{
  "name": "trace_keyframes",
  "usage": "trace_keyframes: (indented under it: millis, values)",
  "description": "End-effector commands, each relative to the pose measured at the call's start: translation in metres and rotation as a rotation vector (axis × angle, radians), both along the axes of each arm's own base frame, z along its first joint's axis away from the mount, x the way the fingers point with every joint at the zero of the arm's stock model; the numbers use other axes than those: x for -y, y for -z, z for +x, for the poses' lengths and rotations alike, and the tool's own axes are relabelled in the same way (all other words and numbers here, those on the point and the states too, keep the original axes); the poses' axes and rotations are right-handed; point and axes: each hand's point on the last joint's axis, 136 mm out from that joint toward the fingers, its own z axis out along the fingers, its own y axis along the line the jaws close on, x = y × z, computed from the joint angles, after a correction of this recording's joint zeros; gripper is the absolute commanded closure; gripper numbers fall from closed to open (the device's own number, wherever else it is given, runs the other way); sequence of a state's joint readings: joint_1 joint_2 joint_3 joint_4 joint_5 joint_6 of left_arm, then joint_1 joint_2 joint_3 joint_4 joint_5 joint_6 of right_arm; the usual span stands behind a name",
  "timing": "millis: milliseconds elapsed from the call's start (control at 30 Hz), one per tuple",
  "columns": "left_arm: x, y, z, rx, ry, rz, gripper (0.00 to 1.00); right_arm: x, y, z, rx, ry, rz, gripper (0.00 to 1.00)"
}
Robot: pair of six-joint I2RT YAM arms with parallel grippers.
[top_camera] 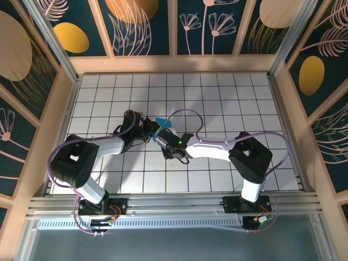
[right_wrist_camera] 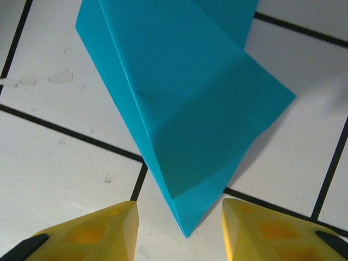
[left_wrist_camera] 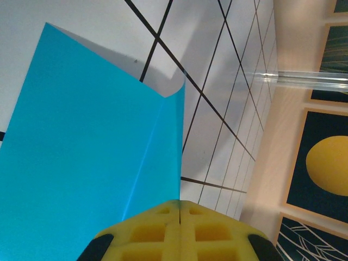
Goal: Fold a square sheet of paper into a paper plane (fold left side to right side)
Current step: Fourth fold the wing at the center of the table.
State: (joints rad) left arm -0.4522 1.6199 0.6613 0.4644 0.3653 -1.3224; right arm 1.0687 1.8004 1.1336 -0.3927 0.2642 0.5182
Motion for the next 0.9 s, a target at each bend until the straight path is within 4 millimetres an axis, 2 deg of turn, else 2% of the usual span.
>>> trace_keyframes:
  millis: [0, 600, 867]
  values:
    - [0.002, -0.009, 0.002, -0.003, -0.028, -0.037, 0.99, -0.005, -0.008, 0.015, 0.072, 0.003, -0.024, 0.57]
    - [0.004, -0.003, -0.001, -0.013, -0.018, -0.025, 0.98, -0.008, 0.005, 0.021, 0.094, -0.016, -0.07, 0.69]
    - [0.003, 0.0, -0.003, -0.019, -0.013, -0.018, 0.98, -0.007, 0.007, 0.022, 0.101, -0.026, -0.095, 0.78]
